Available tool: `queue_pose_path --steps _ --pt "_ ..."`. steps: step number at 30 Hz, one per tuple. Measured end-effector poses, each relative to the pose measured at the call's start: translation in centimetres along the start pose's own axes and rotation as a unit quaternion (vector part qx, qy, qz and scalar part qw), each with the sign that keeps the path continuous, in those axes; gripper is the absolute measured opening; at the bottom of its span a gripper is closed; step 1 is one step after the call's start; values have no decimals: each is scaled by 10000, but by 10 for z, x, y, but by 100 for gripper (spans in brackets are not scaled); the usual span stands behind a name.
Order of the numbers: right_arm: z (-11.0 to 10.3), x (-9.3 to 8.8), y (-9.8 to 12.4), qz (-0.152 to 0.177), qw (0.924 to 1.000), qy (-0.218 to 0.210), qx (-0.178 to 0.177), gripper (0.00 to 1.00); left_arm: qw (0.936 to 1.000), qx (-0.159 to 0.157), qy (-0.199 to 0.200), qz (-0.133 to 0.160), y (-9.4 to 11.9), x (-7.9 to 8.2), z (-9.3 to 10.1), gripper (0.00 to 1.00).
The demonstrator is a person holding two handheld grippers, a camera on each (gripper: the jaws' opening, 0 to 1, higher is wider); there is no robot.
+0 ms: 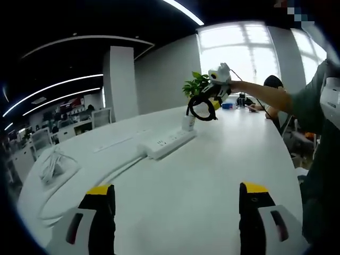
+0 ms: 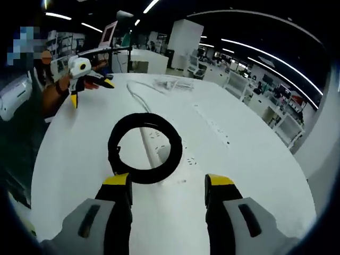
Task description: Straighten the power strip on the desk, plug the charger into it
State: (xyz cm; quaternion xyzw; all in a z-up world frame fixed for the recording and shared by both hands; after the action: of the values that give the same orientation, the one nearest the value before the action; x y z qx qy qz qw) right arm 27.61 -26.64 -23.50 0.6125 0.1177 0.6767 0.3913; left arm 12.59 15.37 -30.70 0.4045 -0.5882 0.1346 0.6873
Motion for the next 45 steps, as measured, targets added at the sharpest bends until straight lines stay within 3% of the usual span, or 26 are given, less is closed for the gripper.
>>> queue_pose_path --steps 11,20,26,33,37,40,41,45 --pt "-15 -9 8 176 9996 -151 -154 69 10000 7 52 15 1 0 -1 99" --pt "-27 -20 14 514 9978 -321 -288 82 10000 -25 82 -20 -2 -3 1 99" --pt "-31 -29 17 594 9964 -466 -394 82 10000 -51 71 -16 -4 -1 3 99" --pt "-36 -38 19 1008 9907 -752 -519 93 9998 -135 121 30 -6 1 4 99" --pt "-38 -43 16 1161 9871 -789 -774 99 9998 -146 148 38 -8 2 6 99" --pt "-39 -40 11 1475 9810 -959 -823 100 9997 -161 161 32 -10 2 7 99" --pt "-40 -42 10 1518 9792 -1111 -764 100 9997 -166 154 20 -10 2 7 99" --pt "-39 -55 4 1554 9784 -1059 -856 98 9998 -147 146 17 -8 2 8 99"
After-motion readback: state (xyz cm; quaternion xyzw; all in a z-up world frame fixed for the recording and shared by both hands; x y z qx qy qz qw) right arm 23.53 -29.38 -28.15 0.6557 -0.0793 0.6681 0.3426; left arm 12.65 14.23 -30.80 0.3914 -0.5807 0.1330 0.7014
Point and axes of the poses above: the point that each gripper's makers call its tool centre point, and the gripper's own axes: y roughly backward along the fingers, z roughly to its right, x roughly out of its top, the point moved 9 cm from there along y, roughly backward along the fingers, and after that the axes turned 3 degrees about -z, right-handed, at the moved point
